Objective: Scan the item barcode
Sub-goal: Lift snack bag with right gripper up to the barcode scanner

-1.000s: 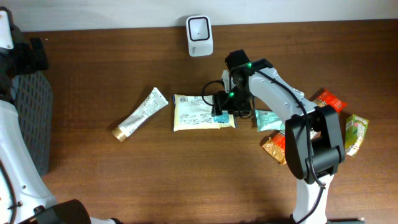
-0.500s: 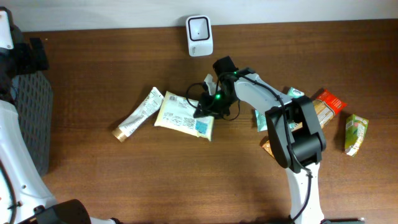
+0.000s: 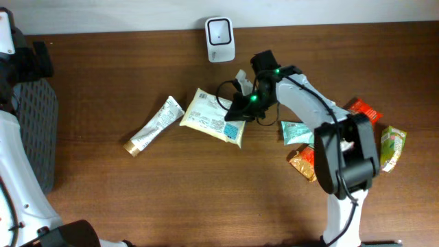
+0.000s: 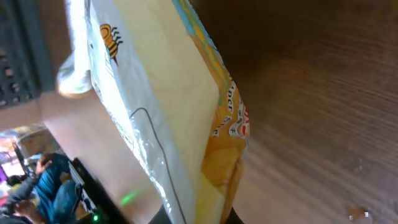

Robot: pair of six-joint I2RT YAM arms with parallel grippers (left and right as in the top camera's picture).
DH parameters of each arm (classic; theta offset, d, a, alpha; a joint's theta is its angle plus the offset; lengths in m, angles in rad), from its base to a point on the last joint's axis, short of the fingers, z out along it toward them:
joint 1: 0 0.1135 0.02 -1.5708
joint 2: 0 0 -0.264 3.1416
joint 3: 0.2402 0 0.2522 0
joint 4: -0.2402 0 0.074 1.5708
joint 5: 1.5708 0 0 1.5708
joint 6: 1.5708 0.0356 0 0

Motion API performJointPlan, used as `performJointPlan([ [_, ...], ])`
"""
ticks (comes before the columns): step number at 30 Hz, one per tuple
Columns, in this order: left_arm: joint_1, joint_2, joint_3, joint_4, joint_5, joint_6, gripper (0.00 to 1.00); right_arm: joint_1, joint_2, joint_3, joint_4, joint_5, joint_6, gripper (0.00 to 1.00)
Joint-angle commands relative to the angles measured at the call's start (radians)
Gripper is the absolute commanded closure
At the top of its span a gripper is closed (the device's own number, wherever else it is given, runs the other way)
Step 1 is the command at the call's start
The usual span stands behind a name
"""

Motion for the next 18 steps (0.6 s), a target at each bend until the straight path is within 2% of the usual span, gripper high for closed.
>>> performJointPlan([
  [1, -0.001, -0.015, 0.007, 0.0, 0.003, 0.015, 0.01, -0.023, -0.14, -0.003, -0.036, -0.039, -0.079, 0.96],
  [5, -0.001, -0.015, 0.007, 0.0, 0.003, 0.016, 0.01, -0.101, -0.306, -0.003, -0.063, -0.03, -0.082, 0.96],
  [7, -0.001, -0.015, 0.007, 0.0, 0.003, 0.015, 0.01, -0.136, -0.38, -0.003, -0.077, 0.052, -0.082, 0.96],
  [10, -0.001, -0.015, 0.007, 0.0, 0.003, 0.015, 0.01, -0.111, -0.457, -0.003, -0.06, 0.319, -0.082, 0.96],
  [12, -0.001, -0.015, 0.007, 0.0, 0.003, 0.015, 0.01, -0.039, -0.454, -0.003, 0.014, 0.64, -0.082, 0.96],
  [13, -0.001, -0.015, 0.007, 0.0, 0.003, 0.015, 0.01, -0.014, -0.449, -0.003, 0.043, 0.735, -0.082, 0.96],
  [14, -0.001, -0.015, 0.007, 0.0, 0.003, 0.015, 0.01, 0.035, -0.43, -0.003, 0.117, 0.928, -0.085, 0.96],
  [18, -0.001, -0.015, 0.007, 0.0, 0.003, 0.016, 0.01, 0.124, -0.333, -0.003, 0.414, 1.279, -0.317, 0.96],
])
